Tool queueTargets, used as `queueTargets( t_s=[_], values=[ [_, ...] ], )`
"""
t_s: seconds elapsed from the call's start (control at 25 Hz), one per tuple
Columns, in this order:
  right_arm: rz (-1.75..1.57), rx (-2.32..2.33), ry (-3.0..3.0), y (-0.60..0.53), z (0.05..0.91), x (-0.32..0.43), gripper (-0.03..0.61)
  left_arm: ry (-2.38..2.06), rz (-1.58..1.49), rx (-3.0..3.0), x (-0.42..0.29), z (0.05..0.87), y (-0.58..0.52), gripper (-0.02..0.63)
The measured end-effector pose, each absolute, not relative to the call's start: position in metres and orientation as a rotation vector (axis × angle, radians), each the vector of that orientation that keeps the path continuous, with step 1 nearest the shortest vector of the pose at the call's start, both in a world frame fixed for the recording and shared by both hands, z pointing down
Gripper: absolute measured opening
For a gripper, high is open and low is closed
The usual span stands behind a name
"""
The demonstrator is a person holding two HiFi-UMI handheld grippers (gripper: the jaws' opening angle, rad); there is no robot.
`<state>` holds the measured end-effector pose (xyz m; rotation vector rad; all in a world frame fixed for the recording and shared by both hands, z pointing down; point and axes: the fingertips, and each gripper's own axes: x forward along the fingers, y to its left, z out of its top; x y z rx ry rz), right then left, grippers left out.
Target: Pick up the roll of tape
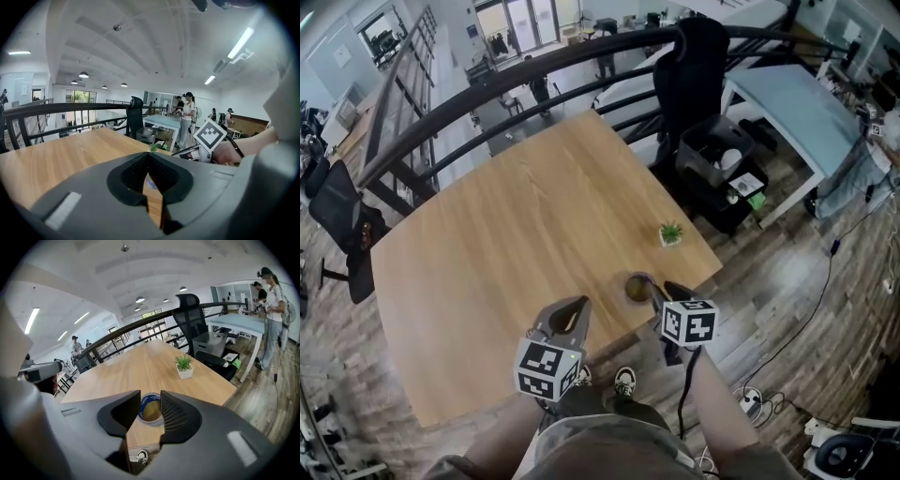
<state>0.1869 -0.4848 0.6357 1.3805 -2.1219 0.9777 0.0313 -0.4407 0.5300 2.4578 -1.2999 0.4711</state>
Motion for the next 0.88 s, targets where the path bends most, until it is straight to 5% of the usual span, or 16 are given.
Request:
queueTargets(
  t_s=[0.88],
  values=[
    [1.064,1.388,-1.823,-0.503,0.735,0.194,0.079,-1.240,0.559,2.352,0.015,0.587,-0.447,0.002]
  ],
)
